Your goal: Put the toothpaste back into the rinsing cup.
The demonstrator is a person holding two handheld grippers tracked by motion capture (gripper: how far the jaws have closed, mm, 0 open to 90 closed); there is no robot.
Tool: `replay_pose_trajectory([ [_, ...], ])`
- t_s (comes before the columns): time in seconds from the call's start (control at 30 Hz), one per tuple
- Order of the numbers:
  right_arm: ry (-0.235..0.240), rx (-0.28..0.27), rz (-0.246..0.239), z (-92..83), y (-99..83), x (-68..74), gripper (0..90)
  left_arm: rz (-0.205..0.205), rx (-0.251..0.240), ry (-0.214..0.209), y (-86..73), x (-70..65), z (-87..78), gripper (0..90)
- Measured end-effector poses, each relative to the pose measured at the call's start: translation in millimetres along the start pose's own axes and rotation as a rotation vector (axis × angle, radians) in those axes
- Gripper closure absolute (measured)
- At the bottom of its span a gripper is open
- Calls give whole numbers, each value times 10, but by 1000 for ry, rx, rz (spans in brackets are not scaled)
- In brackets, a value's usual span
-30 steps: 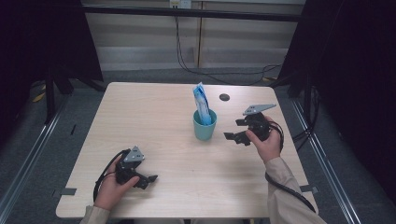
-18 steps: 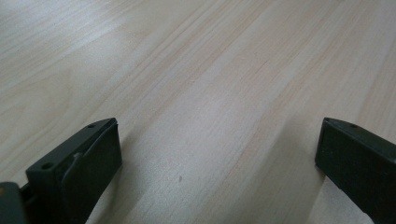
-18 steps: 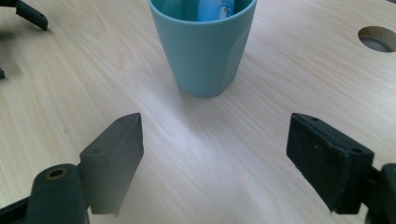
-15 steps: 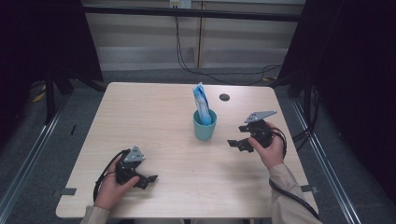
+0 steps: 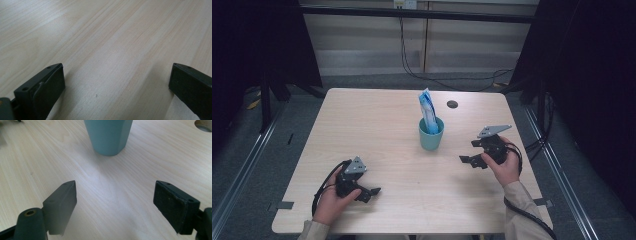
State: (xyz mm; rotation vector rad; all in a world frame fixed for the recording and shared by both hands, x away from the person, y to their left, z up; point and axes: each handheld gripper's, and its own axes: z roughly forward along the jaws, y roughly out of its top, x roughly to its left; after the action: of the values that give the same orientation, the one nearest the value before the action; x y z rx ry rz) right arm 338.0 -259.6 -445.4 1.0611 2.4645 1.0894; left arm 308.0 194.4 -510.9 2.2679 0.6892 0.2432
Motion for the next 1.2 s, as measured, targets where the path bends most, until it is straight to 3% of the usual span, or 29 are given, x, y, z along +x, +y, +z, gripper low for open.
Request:
replay_pose_trajectory([
  [0.83,6,-40,56,-12,-310,-35,184,0,0,0,0,0,0,1],
  [1.2,-1,-23,79,12,-486,-53,184,-1,0,-1,0,-1,0,1],
])
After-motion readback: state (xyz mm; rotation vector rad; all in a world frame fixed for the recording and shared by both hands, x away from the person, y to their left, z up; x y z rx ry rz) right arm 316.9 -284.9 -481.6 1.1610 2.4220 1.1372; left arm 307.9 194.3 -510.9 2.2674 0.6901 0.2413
